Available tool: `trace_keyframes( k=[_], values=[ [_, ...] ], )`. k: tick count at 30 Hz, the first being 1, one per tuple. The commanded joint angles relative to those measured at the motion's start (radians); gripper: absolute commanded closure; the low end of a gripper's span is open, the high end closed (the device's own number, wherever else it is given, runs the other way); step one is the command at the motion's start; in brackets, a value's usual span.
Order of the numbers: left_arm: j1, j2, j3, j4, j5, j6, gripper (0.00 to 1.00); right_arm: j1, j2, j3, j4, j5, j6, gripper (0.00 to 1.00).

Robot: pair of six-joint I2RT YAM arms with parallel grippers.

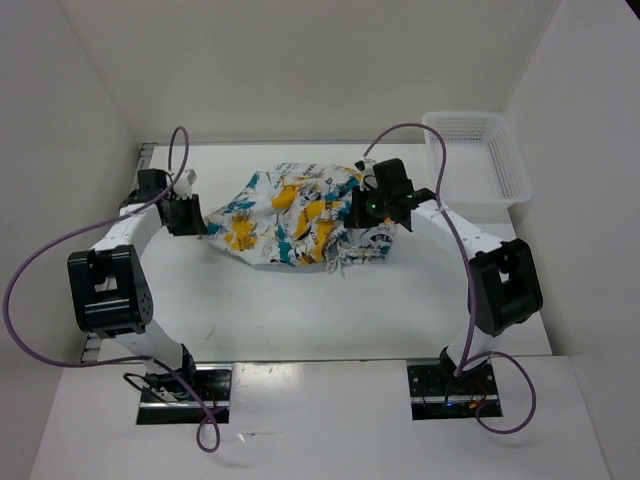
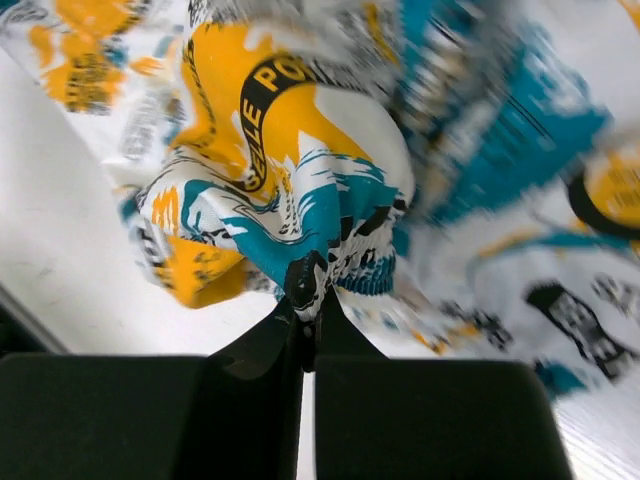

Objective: Fold and stack the shorts
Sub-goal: Fold the shorts

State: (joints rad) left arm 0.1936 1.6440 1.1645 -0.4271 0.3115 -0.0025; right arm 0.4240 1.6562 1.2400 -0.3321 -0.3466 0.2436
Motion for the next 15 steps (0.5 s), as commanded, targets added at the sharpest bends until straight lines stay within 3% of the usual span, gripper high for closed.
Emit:
trace_keyframes(
  k=[1, 4, 7, 8, 12, 15],
  values=[
    [-0.010, -0.012, -0.069, -0.053, 0.014, 0.002, 0.59, -0.036, -0.064, -0.086, -0.099, 0.044, -0.087, 1.00],
    [-0.010, -0.003, -0.092, -0.053, 0.000, 0.002, 0.40, -0.022, -0.087, -0.140, -0.122, 0.054, -0.096, 1.00],
    [-0.010, 0.008, -0.080, -0.035, 0.012, 0.002, 0.32, -0.022, -0.111, -0.184, -0.110, 0.029, -0.076, 0.92],
    [-0.010, 0.022, -0.065, -0.021, 0.012, 0.002, 0.30, -0.022, -0.111, -0.185, -0.101, 0.017, -0.076, 0.77],
    [-0.033, 0.085, -0.032, 0.046, -0.053, 0.002, 0.25, -0.022, -0.160, -0.232, -0.087, -0.029, -0.024, 0.49],
    [-0.023, 0.103, -0.020, 0.122, -0.068, 0.002, 0.25, -0.013, -0.223, -0.289, -0.029, -0.101, 0.048, 0.40]
  ],
)
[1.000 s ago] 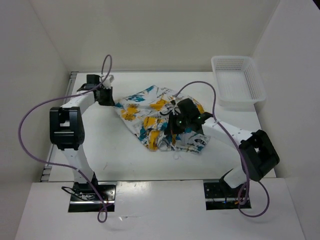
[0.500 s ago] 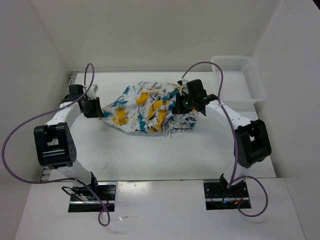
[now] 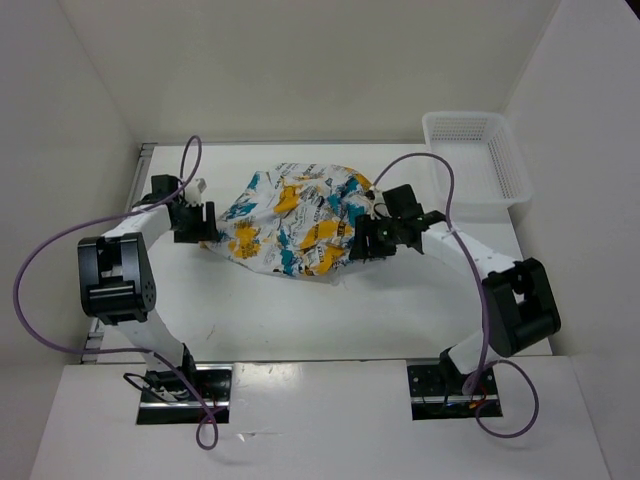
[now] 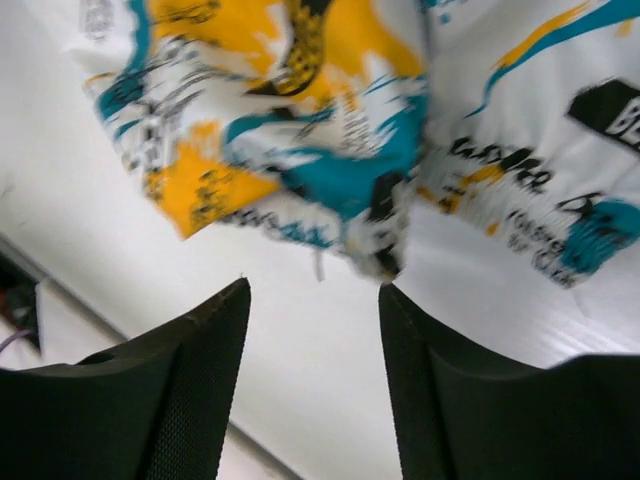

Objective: Fold and stack the shorts
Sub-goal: Fold the shorts

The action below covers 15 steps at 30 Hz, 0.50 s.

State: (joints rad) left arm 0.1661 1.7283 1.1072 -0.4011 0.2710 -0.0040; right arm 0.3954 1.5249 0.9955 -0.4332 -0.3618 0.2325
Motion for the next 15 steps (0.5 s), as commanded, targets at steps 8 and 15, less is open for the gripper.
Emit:
trace_keyframes(
  k=[8, 15],
  values=[
    [0.015, 0.074, 0.057, 0.153, 0.057, 0.004, 0.23, 0.089, -0.105, -0.115, 0.211, -0.109, 0.172, 0.30],
    [0.015, 0.160, 0.079, 0.126, 0.097, 0.004, 0.28, 0.089, -0.006, -0.038, 0.202, -0.019, 0.172, 0.29]
  ],
)
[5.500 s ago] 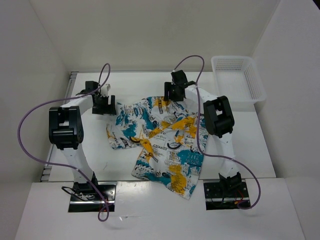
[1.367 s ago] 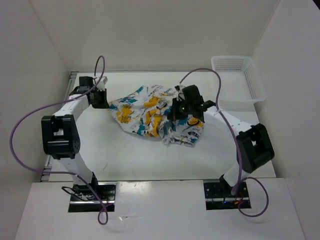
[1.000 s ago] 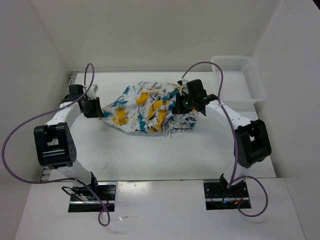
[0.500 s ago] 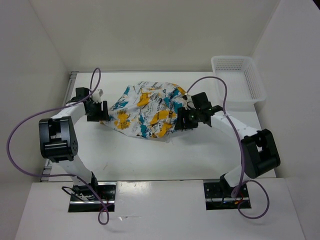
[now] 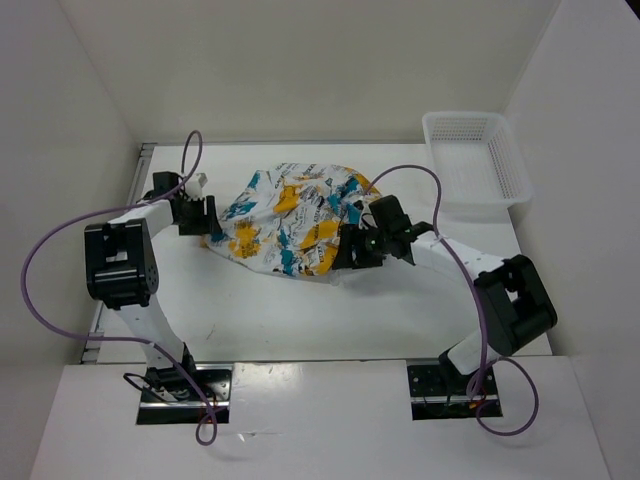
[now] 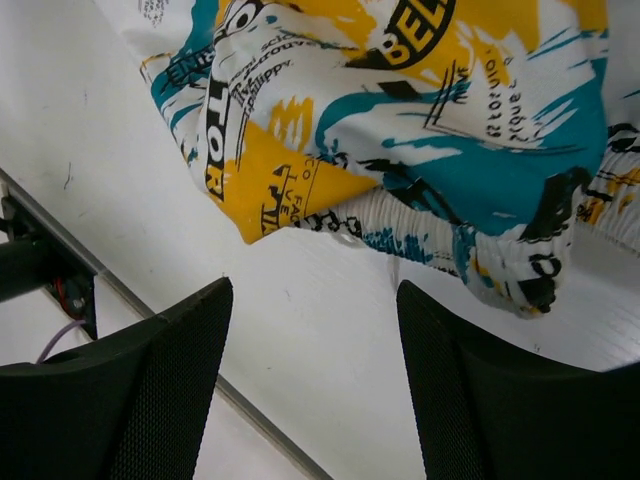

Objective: Fold and stack the shorts
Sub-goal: Fold the shorts

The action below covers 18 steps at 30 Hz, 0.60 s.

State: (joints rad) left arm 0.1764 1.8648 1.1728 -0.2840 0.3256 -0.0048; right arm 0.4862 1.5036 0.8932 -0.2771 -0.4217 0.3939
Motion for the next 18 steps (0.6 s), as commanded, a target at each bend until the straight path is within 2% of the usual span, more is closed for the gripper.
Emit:
trace_keyframes(
  k=[1, 4, 7, 8, 12, 14, 18],
  values=[
    [0.005, 0.023, 0.001, 0.009, 0.033, 0.005, 0.31, -0.001, 0.015, 0.073, 0.046, 0.041, 0.011, 0.28],
    [0.005, 0.023, 0.001, 0.023, 0.033, 0.005, 0.40, -0.001, 0.036, 0.073, 0.046, 0.064, 0.011, 0.24],
    [0.005, 0.034, 0.001, 0.014, 0.033, 0.005, 0.60, -0.030, 0.059, 0.063, 0.046, 0.064, 0.043, 0.22],
    [0.005, 0.034, 0.010, 0.002, 0.033, 0.005, 0.74, -0.052, 0.060, 0.062, 0.046, 0.073, 0.054, 0.22],
    [0.005, 0.022, 0.010, -0.017, 0.044, 0.005, 0.96, -0.081, 0.033, 0.020, 0.130, 0.095, 0.112, 0.22],
    [0.005, 0.011, 0.010, -0.027, 0.067, 0.005, 1.00, -0.081, 0.033, 0.019, 0.162, 0.055, 0.125, 0.22],
    [0.005, -0.022, 0.019, -0.058, 0.101, 0.005, 1.00, -0.081, 0.096, 0.049, 0.174, 0.034, 0.125, 0.25]
  ],
)
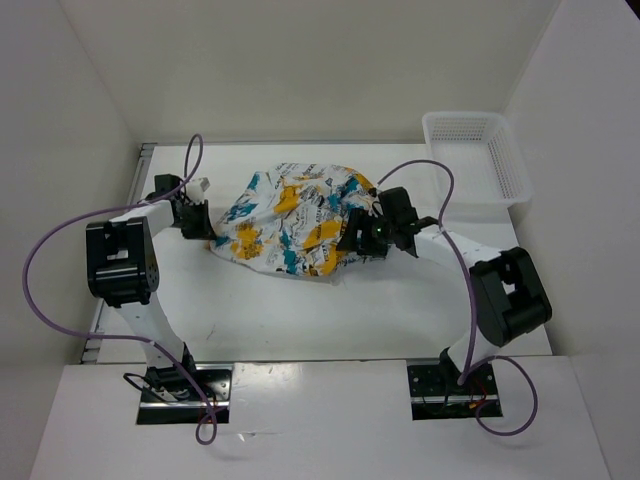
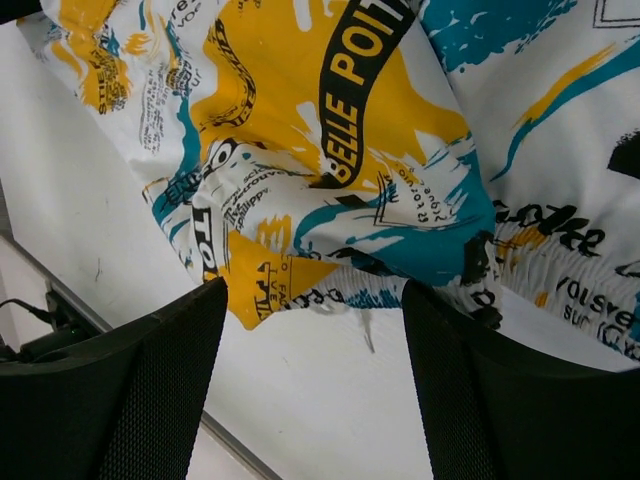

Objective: Fold and stack the shorts
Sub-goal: Fold the shorts

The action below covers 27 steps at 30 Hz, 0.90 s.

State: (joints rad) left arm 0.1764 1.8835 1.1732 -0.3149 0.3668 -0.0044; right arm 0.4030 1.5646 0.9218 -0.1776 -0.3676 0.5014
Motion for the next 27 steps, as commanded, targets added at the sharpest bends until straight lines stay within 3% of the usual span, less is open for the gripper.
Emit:
trace_keyframes(
  k=[1, 5, 13, 20, 24, 27],
  values=[
    [0.005, -0.055, 0.019, -0.027, 0.072, 0.004, 1.00, 0.002, 0.047, 0.020, 0.075, -0.021, 0.017, 0.25],
    [0.005, -0.084, 0.029, -0.046, 0.081, 0.004, 1.00, -0.010, 0.081, 0.051, 0.008, 0.024, 0.029, 0.25],
    [0.005, -0.118, 0.039, -0.055, 0.061, 0.004, 1.00, -0.010, -0.132, -0.040, -0.095, 0.119, 0.058, 0.25],
    [0.005, -0.098, 0.048, -0.064, 0.061, 0.004, 1.00, -0.010, -0.049, -0.058, 0.009, 0.110, 0.089, 0.25],
    [0.005, -0.107, 0.048, -0.064, 0.050, 0.004, 1.00, -0.010, 0.035, 0.006, -0.059, 0.144, 0.089, 0.22],
    [0.005, -0.118, 0.026, -0.064, 0.050, 0.004, 1.00, -0.010, 0.035, -0.018, -0.016, 0.144, 0.104, 0.19]
  ],
)
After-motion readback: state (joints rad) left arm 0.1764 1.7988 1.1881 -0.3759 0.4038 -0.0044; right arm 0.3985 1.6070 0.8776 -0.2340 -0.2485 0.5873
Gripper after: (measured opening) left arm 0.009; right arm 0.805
